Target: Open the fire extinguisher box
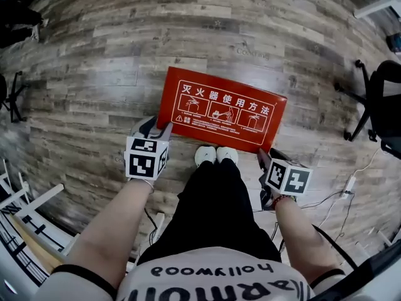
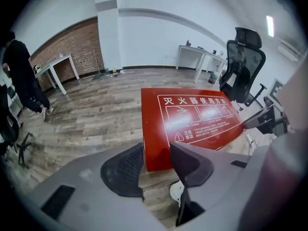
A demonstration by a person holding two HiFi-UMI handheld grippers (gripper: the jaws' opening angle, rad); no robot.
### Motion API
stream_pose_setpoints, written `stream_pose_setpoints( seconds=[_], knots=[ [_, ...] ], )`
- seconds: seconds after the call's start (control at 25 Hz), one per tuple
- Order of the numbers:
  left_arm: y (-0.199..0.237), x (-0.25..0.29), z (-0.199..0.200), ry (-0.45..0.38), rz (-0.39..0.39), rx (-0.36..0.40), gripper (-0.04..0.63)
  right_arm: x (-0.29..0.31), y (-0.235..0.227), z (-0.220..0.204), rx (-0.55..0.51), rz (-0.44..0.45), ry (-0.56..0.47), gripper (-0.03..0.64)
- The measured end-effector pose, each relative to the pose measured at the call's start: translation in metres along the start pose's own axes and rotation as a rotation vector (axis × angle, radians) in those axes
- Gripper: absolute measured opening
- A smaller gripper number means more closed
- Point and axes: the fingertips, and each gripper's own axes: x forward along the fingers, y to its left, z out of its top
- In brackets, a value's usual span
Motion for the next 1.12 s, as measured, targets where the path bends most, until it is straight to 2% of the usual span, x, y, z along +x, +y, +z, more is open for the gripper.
stream_pose_setpoints(
  seconds=[0.16,0.24,0.28,0.32,0.36,0.44,0.64,0.72,0.8,0.96,1.12],
  knots=[
    [0.011,-0.015,0.007,-0.056,-0.005,-0.086,0.172,-0.006,-0.008,-0.007,0.051,-0.011,0.01,0.162],
    [0.006,-0.029,0.021,-0.128,-0.047,-0.119,0.158,-0.016,-0.013,-0.004,0.047,-0.032,-0.026,0.103],
    [0.001,-0.04,0.032,-0.187,-0.079,-0.13,0.128,-0.023,-0.013,-0.002,0.03,-0.034,-0.046,0.055],
    [-0.005,-0.052,0.045,-0.253,-0.116,-0.139,0.092,-0.029,-0.011,0.0,0.005,-0.02,-0.062,0.035],
    [-0.013,-0.067,0.058,-0.319,-0.154,-0.144,0.06,-0.037,-0.004,0.003,-0.024,0.01,-0.073,0.023],
    [-0.029,-0.097,0.082,-0.426,-0.221,-0.154,0.042,-0.06,0.016,0.013,-0.06,0.102,-0.101,0.014],
    [-0.071,-0.19,0.151,-0.612,-0.393,-0.238,0.017,-0.147,0.073,0.064,-0.105,0.293,-0.23,0.011],
    [-0.09,-0.236,0.19,-0.712,-0.48,-0.216,0.015,-0.186,0.1,0.094,-0.149,0.361,-0.317,0.011],
    [-0.107,-0.275,0.222,-0.788,-0.529,-0.164,0.015,-0.228,0.126,0.125,-0.211,0.422,-0.425,0.011],
    [-0.124,-0.337,0.26,-0.868,-0.56,-0.1,0.015,-0.305,0.179,0.16,-0.393,0.521,-0.581,0.011],
    [-0.129,-0.398,0.283,-1.021,-0.557,-0.025,0.009,-0.364,0.223,0.178,-0.604,0.599,-0.682,0.012]
  ],
)
